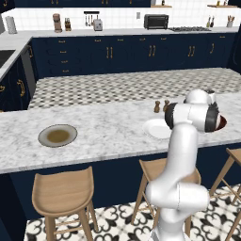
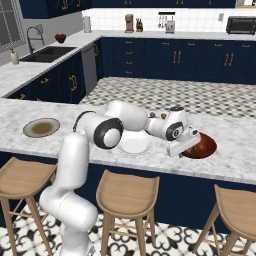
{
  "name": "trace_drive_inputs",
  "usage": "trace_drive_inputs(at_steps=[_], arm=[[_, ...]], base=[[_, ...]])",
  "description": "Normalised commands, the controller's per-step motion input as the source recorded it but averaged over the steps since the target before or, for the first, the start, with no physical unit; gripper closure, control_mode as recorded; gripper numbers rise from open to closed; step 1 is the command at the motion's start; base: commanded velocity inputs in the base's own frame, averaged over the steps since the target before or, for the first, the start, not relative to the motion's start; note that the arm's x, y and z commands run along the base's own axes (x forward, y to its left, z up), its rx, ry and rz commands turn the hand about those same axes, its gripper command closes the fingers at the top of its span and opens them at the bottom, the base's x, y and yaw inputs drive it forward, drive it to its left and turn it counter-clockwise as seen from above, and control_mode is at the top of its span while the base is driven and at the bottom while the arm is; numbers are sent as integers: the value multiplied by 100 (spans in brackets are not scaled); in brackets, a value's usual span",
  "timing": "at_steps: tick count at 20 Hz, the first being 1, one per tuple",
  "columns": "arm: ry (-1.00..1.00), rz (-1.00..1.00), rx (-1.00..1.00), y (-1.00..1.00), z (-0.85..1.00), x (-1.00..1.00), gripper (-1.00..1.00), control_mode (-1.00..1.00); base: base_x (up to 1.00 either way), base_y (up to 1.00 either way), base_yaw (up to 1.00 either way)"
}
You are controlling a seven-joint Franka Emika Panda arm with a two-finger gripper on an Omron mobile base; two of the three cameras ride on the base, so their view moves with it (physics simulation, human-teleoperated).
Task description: Pick the chicken drumstick and onion from their plates and place them in the bowl. Then put the bowl in the fridge.
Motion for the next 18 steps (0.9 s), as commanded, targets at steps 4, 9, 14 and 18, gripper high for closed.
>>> trace_drive_inputs(at_steps=[4, 9, 14, 18], arm=[[-2, 18, 4, 27, 80, -64, 100, -100], [-10, 24, -2, 71, 73, -88, 100, -100], [-16, 32, -20, 96, 33, -83, 100, -100], [-31, 30, -40, 97, 21, -95, 100, -100]], base=[[0, 0, 0], [0, 0, 0], [0, 0, 0], [0, 0, 0]])
